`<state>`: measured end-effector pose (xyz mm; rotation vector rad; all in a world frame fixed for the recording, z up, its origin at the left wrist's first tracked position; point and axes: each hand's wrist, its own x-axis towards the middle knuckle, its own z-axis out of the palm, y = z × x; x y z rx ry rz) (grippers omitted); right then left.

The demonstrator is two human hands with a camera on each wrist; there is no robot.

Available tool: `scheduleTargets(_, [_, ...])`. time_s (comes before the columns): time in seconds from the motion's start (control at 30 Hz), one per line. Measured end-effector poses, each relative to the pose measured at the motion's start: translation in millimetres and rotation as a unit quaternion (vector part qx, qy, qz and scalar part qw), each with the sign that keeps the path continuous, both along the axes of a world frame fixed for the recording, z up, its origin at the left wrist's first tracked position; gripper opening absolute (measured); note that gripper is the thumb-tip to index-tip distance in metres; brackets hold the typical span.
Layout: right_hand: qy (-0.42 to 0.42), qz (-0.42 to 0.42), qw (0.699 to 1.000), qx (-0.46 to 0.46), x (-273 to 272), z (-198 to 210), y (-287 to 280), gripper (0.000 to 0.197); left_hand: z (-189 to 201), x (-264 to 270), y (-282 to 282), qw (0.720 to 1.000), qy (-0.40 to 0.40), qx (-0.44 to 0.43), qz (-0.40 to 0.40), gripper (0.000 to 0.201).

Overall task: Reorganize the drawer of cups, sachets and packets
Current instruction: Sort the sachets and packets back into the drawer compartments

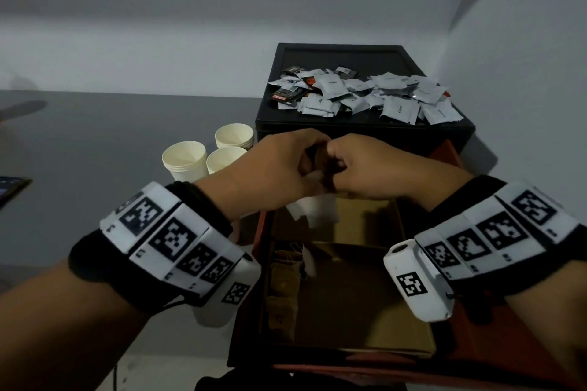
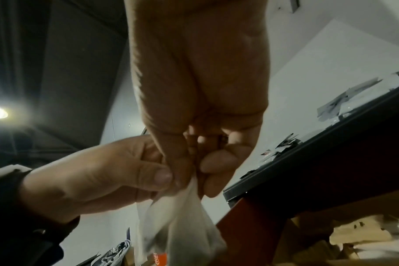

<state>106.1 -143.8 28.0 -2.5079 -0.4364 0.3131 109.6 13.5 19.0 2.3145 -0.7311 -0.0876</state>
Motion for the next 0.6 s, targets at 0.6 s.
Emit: scheduleTargets(0.6, [0.070, 0.048, 0.985, 0.150, -18.0, -16.4, -9.2, 0.025, -29.9, -14.2, 19.1, 0.986, 0.089, -0.134, 0.032, 0.025])
